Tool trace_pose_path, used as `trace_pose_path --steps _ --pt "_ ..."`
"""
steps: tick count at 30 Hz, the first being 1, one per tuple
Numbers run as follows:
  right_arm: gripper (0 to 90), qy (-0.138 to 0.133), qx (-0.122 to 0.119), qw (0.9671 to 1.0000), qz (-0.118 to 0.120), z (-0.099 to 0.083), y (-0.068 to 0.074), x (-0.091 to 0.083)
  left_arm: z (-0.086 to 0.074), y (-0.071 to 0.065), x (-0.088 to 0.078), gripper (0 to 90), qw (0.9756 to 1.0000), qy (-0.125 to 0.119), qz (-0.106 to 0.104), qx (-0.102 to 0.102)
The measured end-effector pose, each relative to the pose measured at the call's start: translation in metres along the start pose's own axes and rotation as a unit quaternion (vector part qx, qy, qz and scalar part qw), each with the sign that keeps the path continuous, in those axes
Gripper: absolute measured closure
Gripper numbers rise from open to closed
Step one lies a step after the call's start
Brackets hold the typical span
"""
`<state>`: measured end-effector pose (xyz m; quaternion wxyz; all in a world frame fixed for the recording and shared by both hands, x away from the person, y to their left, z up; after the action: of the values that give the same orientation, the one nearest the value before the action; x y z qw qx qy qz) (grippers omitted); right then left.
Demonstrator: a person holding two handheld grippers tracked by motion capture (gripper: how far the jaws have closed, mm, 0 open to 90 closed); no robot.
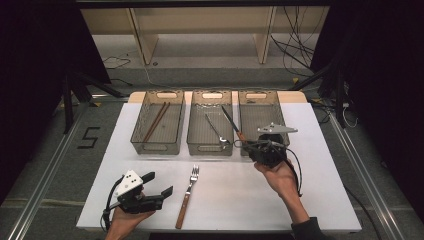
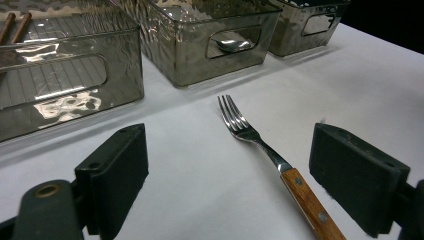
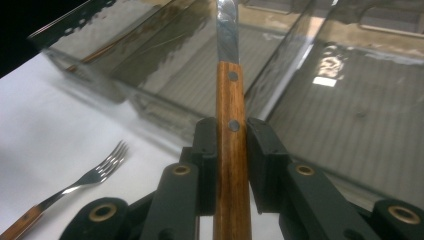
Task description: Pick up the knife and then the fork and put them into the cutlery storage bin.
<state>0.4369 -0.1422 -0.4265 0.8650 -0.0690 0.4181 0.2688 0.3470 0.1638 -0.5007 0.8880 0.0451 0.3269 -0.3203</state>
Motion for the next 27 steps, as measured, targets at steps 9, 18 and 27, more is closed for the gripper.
trace_pose_path --steps 9,18,27 --pt "76.3 0.002 0.027 0.9993 -0.025 0.019 -0.030 0.009 0.000 0.000 0.000 15.6 1.0000 -0.002 -0.001 -0.002" --pt "76.3 0.018 0.049 0.9973 -0.051 0.031 -0.057 0.018 0.001 0.000 0.000 15.6 1.0000 -0.003 -0.002 -0.003" --pt "76.3 0.029 0.080 0.9939 -0.069 0.039 -0.083 0.032 0.000 0.001 0.000 15.6 1.0000 -0.004 -0.002 -0.003"
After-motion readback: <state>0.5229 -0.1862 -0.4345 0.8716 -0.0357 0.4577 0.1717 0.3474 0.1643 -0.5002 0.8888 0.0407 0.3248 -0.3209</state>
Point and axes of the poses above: each handheld gripper's, and its own axes: x roughly forward along the jaws, z roughly out of its top, y roughly to its left, the point moved 7 cm from there along x, roughly forward along the jaws, and after that the axes turned 14 degrees about y, right-handed, at the moved point
